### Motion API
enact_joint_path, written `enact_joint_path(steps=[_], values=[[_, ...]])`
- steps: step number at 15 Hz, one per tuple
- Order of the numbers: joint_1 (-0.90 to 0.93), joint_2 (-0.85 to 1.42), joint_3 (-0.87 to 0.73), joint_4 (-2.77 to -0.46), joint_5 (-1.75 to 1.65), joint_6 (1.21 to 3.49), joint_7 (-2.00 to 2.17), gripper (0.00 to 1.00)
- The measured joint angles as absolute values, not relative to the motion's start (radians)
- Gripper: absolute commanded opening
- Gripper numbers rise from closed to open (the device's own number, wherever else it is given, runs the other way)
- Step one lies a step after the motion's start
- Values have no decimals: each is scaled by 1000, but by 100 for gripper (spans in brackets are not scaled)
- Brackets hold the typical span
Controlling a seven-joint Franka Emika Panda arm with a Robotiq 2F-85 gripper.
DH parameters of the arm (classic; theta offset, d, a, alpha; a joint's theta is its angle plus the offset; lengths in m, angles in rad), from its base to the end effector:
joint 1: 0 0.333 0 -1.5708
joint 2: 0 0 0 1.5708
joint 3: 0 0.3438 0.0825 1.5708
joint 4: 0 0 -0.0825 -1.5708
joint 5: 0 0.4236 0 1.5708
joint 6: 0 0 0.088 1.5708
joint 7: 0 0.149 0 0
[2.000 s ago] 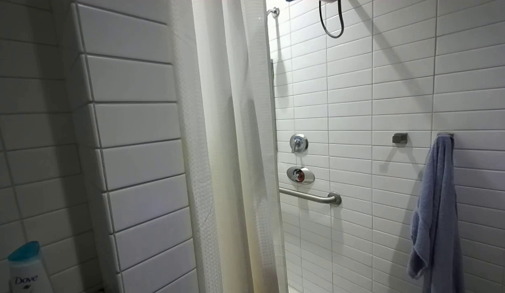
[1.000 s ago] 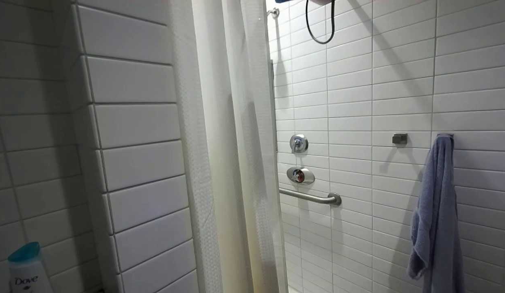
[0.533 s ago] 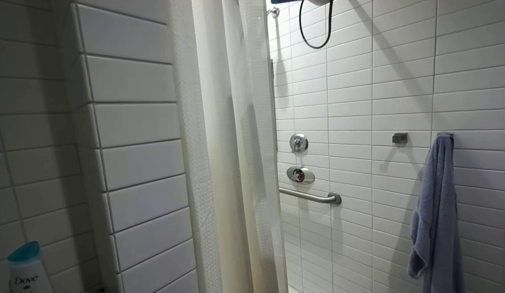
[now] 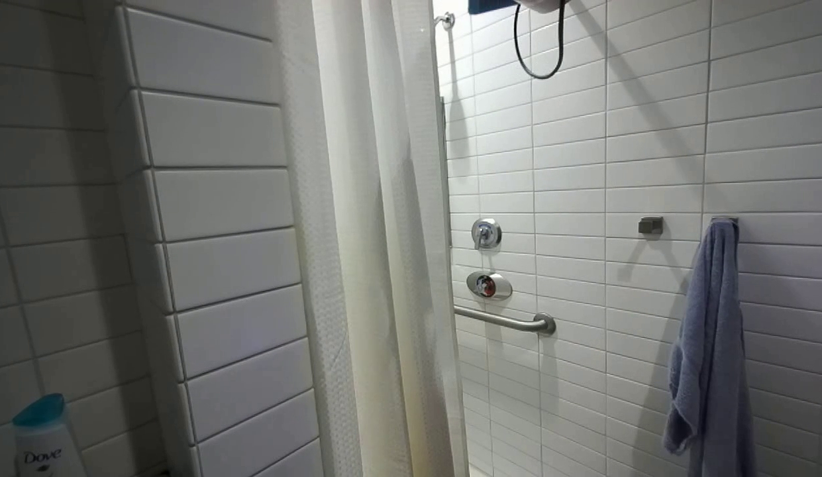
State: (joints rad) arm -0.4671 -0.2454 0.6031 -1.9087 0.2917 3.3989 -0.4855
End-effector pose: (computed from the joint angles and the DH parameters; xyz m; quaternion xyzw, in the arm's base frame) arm 0.5705 0.1010 0.8121 0.6499 0.1310 0.7419 0.1004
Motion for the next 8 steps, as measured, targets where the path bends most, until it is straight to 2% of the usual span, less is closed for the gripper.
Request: enact_joint_path(steps=[5, 8], values=[[-577, -285, 643, -1939, 289, 3411, -486, 100], [-441, -255, 576, -1929, 214, 3411, -481, 100]])
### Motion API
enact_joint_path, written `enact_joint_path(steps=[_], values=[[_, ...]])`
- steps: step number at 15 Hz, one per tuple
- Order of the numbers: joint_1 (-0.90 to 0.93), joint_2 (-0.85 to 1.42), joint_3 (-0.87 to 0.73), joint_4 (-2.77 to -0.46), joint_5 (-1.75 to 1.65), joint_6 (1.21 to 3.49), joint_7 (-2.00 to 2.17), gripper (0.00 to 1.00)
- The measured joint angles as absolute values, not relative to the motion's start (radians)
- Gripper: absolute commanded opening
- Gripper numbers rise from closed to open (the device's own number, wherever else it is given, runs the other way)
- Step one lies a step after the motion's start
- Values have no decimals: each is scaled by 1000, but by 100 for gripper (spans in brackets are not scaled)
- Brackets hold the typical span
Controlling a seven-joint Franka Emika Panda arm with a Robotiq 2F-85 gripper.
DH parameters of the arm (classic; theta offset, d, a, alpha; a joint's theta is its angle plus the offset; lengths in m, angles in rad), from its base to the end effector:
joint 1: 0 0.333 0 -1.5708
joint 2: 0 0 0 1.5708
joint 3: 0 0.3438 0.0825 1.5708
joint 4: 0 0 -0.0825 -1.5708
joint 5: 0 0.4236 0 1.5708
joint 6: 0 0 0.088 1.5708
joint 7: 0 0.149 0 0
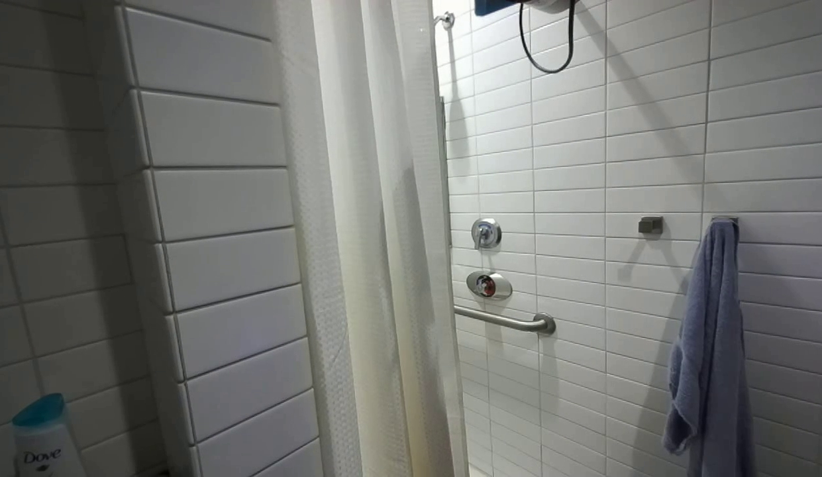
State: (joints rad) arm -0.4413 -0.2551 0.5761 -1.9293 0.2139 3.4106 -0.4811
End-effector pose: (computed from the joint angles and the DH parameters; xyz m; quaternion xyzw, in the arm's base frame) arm 0.5657 0.1080 0.8100 0.6415 0.1593 0.7404 0.1220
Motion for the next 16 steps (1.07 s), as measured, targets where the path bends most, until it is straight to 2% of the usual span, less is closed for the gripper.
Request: enact_joint_path(steps=[2, 3, 5, 6, 14, 16], values=[[-292, -219, 497, -1914, 132, 3411, -450, 97], [-231, -207, 458, -1911, 77, 3410, -408, 74], [-138, -194, 390, -1910, 7, 3410, -345, 71], [-104, -192, 359, -1910, -17, 3410, -322, 65], [13, -192, 212, -1911, -100, 3410, -245, 1], [20, -192, 195, -1912, -100, 3410, -243, 0]])
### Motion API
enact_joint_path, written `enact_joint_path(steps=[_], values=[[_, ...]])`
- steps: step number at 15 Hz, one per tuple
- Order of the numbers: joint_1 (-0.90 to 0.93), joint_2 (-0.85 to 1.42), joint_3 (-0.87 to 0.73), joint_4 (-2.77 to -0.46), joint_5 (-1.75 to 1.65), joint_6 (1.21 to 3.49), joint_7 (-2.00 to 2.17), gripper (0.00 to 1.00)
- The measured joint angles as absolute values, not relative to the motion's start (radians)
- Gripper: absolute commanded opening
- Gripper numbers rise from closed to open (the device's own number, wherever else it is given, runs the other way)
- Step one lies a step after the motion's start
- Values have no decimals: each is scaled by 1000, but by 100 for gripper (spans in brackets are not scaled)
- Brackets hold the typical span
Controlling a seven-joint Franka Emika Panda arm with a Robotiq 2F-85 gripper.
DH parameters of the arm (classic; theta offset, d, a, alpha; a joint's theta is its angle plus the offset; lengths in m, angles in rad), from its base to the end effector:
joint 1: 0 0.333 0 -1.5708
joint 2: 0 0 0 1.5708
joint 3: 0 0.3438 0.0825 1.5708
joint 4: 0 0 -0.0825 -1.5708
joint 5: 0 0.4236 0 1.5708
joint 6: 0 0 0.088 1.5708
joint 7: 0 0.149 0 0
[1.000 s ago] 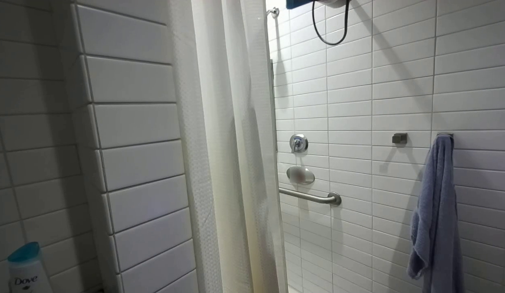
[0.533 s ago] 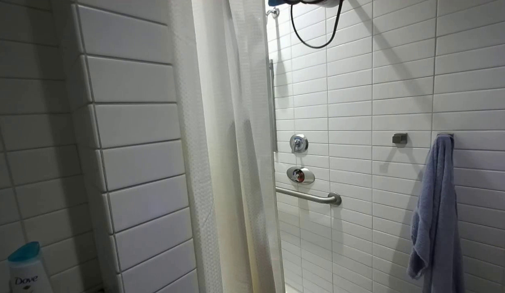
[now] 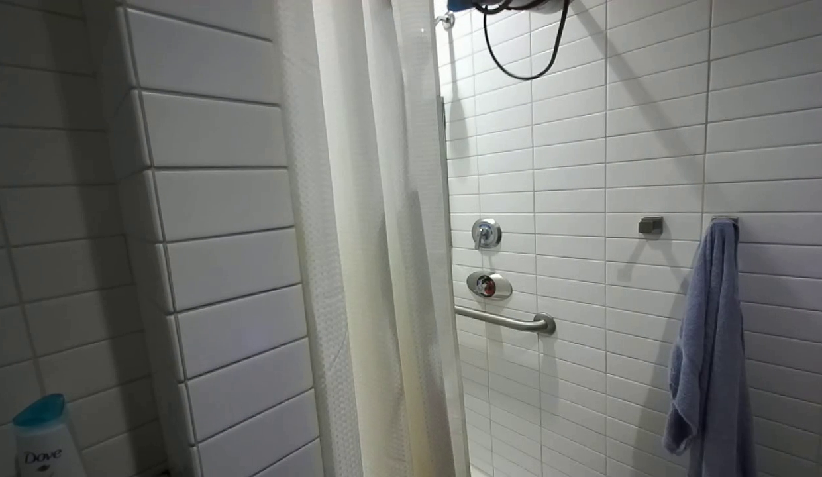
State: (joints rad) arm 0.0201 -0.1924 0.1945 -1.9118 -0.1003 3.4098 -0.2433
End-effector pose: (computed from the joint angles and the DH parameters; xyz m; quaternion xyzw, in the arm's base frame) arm 0.5661 0.1520 0.8068 0.6338 0.2038 0.7444 0.0515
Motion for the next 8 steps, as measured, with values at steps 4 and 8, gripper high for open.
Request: enact_joint_path(steps=[4, 8], values=[[0, -201, 196, -1852, -96, 3333, -245, 27], [-64, -217, 269, -1669, -110, 3119, -240, 51]])
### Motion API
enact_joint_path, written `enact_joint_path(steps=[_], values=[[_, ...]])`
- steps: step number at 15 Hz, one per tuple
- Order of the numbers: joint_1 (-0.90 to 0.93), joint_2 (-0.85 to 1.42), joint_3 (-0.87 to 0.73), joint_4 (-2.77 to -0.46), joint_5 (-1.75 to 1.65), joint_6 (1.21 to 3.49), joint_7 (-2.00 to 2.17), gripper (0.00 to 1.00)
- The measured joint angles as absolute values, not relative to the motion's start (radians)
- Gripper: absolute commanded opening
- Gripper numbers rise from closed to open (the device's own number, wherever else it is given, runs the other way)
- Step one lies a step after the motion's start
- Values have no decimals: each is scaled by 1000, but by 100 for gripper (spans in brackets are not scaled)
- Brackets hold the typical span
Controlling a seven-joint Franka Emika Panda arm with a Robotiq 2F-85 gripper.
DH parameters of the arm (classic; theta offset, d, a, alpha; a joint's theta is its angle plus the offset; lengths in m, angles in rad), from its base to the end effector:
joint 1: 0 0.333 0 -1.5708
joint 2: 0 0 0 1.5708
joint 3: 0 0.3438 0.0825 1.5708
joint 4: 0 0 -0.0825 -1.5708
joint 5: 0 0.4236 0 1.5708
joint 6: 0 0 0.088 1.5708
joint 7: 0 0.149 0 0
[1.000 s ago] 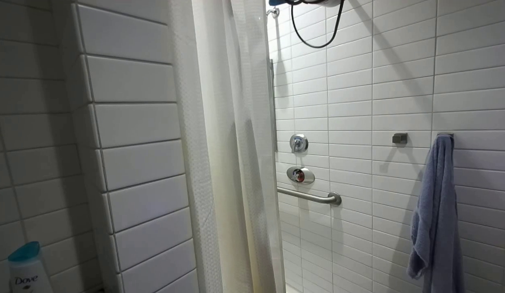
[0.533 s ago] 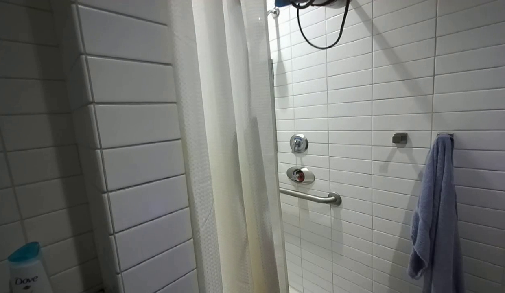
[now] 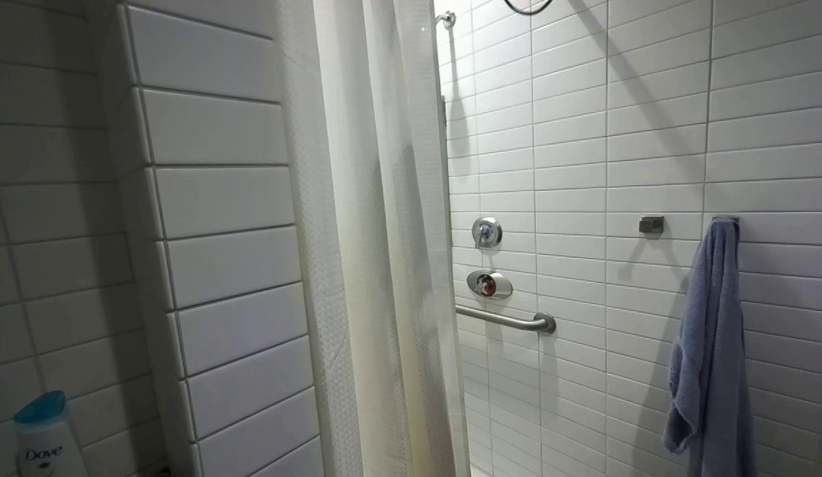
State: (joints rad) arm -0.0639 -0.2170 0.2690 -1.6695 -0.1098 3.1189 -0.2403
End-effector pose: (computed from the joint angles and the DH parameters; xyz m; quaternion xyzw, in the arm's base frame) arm 0.5423 0.1529 0.9140 0.6442 0.2024 0.7337 0.0757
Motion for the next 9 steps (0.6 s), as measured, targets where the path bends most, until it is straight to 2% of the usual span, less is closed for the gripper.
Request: enact_joint_path(steps=[4, 5, 7, 9], values=[[-165, -217, 349, -1561, -207, 2999, -138, 78], [-193, -216, 370, -1544, -240, 2978, -97, 61], [-201, -216, 376, -1542, -245, 2975, -86, 74], [-199, -215, 375, -1545, -245, 2975, -86, 78]])
